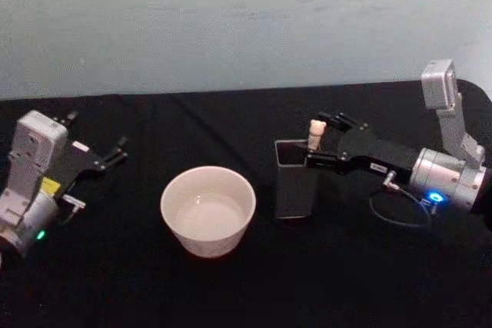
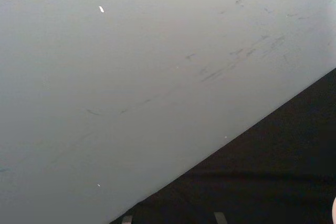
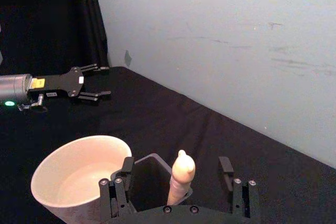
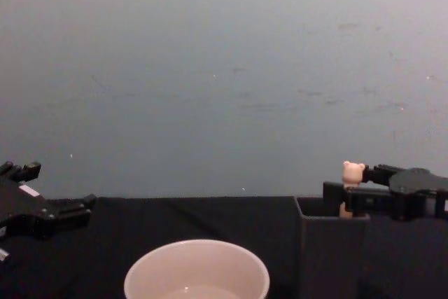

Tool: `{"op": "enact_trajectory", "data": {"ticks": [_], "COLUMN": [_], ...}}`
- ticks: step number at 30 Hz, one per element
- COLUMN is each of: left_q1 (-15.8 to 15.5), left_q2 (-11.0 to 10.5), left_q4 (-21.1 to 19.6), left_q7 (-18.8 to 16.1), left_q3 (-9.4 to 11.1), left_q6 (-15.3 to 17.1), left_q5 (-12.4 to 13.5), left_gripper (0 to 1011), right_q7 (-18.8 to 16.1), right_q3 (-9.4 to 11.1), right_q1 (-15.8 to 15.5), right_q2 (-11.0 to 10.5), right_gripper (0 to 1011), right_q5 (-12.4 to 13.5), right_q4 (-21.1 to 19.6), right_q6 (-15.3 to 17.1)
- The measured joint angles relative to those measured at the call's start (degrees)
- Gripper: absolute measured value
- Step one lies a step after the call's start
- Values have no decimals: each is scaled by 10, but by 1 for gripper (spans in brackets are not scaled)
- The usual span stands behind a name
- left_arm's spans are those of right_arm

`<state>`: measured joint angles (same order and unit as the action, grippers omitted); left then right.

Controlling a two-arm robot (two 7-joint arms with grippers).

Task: Pick up the stirring spoon with one hand, stir inside the cup, then place it back in its original position.

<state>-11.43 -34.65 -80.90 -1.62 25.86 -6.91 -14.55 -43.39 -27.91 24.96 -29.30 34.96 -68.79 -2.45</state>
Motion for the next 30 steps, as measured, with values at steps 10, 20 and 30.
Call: {"op": "enact_trajectory", "data": {"ticks": [10,20,30], "left_q1": [0,0,0], "left_q2": [0,0,0], "left_q4": [0,0,0], "left_q7": [0,0,0], "left_q3": [0,0,0], "left_q6": [0,0,0], "left_q5": [0,0,0], "left_gripper": [1001,1001,1001], "right_q7": [1,1,1], "right_q3": [-2,-1,0], "right_q1": [2,2,1], "right_q2": [2,1,1], "right_gripper": [1003,928,646], "right_q5": [-1,-1,-1], "right_q4": [2,1,1], "right_q6": [0,0,0]}}
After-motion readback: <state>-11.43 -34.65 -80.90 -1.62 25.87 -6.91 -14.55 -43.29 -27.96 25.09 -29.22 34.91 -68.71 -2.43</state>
